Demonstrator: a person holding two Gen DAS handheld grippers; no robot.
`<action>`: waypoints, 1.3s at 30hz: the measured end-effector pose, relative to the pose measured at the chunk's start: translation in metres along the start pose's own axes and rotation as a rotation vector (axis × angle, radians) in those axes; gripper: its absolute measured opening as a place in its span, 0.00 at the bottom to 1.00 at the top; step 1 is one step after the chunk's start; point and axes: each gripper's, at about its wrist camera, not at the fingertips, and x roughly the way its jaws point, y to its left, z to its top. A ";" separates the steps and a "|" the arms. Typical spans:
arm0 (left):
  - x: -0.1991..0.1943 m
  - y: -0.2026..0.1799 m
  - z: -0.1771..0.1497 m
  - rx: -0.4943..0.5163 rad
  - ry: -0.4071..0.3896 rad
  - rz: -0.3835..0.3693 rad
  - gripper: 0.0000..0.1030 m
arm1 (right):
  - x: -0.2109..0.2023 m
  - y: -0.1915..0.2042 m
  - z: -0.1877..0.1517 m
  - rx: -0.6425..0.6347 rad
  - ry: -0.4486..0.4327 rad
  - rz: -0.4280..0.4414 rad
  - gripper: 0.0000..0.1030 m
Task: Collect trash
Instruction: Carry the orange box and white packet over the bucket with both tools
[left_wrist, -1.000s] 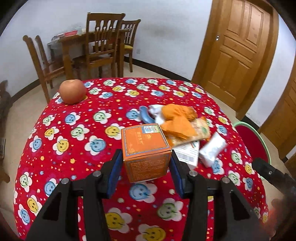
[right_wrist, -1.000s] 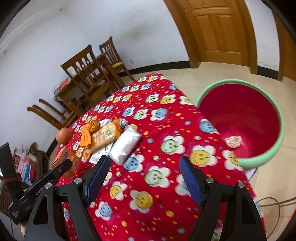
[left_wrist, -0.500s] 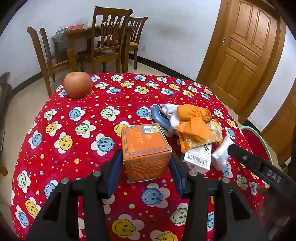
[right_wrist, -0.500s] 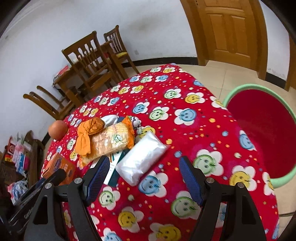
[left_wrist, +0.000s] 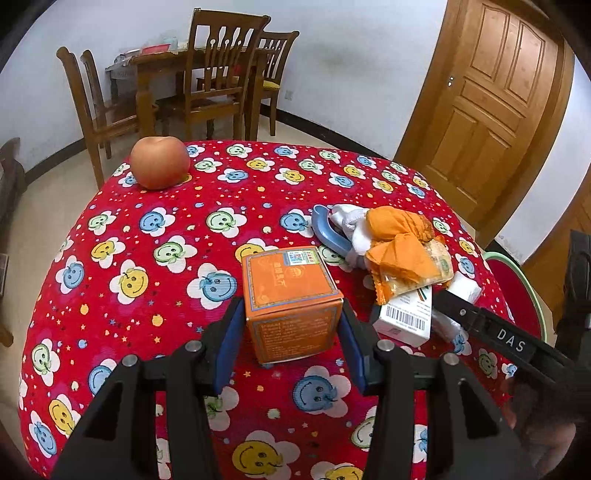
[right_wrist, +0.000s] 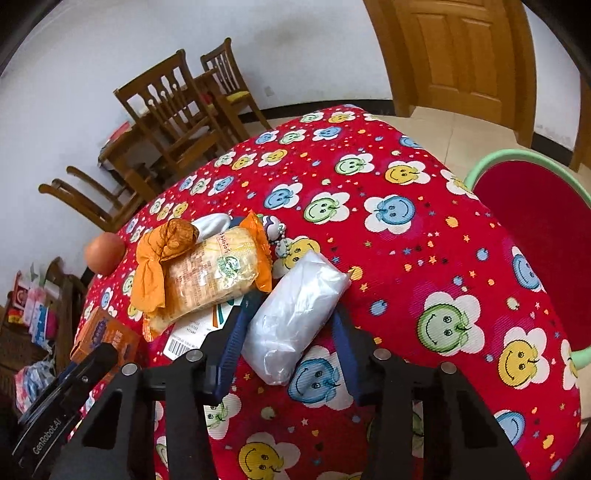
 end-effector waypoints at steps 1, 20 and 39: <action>0.000 0.000 0.000 -0.001 -0.001 0.000 0.48 | -0.001 -0.001 -0.001 0.004 0.000 0.001 0.44; -0.028 -0.023 -0.002 0.040 -0.033 -0.053 0.48 | -0.071 -0.012 -0.013 -0.036 -0.116 0.003 0.41; -0.044 -0.107 0.005 0.170 -0.014 -0.216 0.48 | -0.144 -0.083 -0.017 0.082 -0.242 -0.059 0.41</action>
